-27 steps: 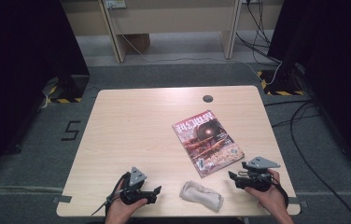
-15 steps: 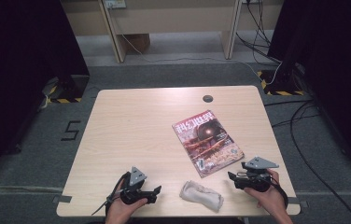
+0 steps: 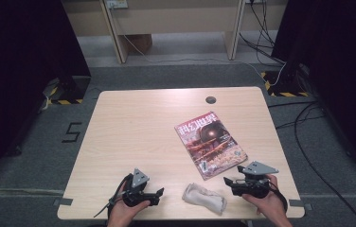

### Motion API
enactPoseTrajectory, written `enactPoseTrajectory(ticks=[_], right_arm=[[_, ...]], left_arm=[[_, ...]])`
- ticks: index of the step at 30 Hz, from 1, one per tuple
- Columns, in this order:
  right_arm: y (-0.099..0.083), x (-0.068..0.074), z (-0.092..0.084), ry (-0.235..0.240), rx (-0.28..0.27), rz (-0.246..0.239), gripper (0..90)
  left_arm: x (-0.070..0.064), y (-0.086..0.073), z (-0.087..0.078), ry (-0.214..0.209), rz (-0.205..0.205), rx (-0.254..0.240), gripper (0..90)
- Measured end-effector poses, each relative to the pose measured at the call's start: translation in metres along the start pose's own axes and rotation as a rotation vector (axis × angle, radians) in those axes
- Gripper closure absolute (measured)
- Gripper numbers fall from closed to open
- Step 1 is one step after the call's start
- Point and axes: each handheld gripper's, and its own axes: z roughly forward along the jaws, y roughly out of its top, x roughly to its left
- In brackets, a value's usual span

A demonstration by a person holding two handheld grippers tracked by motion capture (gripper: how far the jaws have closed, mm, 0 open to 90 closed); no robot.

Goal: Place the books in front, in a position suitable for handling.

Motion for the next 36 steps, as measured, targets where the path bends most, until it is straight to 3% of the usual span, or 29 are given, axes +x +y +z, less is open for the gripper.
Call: enactPoseTrajectory(ticks=[8, 12, 15, 20, 26, 30, 36], right_arm=[[0.004, 0.036, 0.000, 0.128, -0.025, -0.072, 20.9], [0.003, 0.056, -0.001, 0.166, -0.029, -0.106, 23.3], [0.001, 0.066, 0.005, 0.182, 0.005, -0.129, 26.6], [-0.001, 0.071, 0.017, 0.190, 0.058, -0.166, 37.9], [-0.001, 0.073, 0.025, 0.206, 0.076, -0.163, 42.3], [-0.002, 0.079, 0.032, 0.224, 0.113, -0.193, 45.0], [-0.005, 0.078, 0.036, 0.224, 0.153, -0.210, 57.4]], left_arm=[[-0.001, 0.003, 0.004, -0.002, 0.008, 0.001, 16.1], [-0.003, 0.005, 0.006, -0.011, 0.018, 0.004, 16.1], [-0.004, 0.005, 0.007, -0.014, 0.022, 0.004, 16.1], [-0.004, 0.005, 0.006, -0.008, 0.019, 0.004, 16.1], [-0.003, 0.004, 0.006, -0.005, 0.017, 0.004, 16.2], [-0.002, 0.004, 0.005, 0.004, 0.022, 0.007, 16.2], [-0.003, 0.003, 0.005, -0.004, 0.012, 0.002, 16.4]])
